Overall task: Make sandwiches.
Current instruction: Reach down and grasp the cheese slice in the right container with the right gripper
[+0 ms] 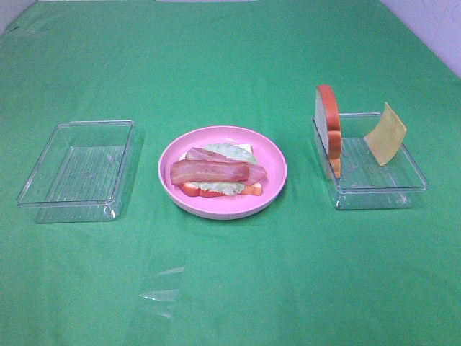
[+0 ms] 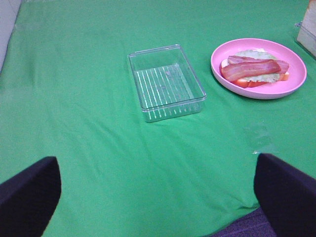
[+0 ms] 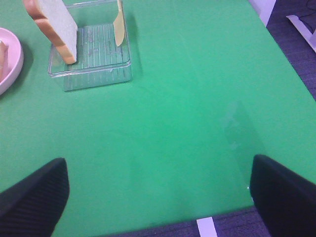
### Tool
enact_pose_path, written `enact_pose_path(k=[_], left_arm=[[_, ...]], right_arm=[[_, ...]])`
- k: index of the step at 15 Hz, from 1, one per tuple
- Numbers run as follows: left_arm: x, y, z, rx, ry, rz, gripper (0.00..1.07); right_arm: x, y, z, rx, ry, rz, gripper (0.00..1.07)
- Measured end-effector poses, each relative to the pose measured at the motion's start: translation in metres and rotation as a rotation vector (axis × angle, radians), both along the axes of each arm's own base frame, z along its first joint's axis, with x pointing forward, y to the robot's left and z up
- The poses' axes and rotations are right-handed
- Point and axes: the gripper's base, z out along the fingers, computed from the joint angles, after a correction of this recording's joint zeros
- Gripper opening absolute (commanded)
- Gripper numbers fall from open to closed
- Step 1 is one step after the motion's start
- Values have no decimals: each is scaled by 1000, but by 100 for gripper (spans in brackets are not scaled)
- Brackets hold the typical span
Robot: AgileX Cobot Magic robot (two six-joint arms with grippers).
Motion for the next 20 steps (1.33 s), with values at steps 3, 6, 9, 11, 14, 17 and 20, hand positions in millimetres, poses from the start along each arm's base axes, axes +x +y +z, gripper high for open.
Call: enact_pose_path(k=[3,6,9,11,14,17,20], left_arm=[[16,-1,-19,0,14,8,98],[18,3,-19,3,4,57,98],[18,3,-19,-3,6,65,98],[18,2,-19,-16,7,55,98],[17,0,-19,-29,7,50,98],[18,-2,-19,-34,6,148,98],[18,-2,-19,-34,5,156,98]], right_arm=[[0,0,0,0,0,0,96],[0,0,0,0,0,0,96],[0,0,0,0,0,0,96],[0,0,0,0,0,0,96],[0,0,0,0,0,0,96],[0,0,0,0,0,0,96],[0,0,0,0,0,0,96]])
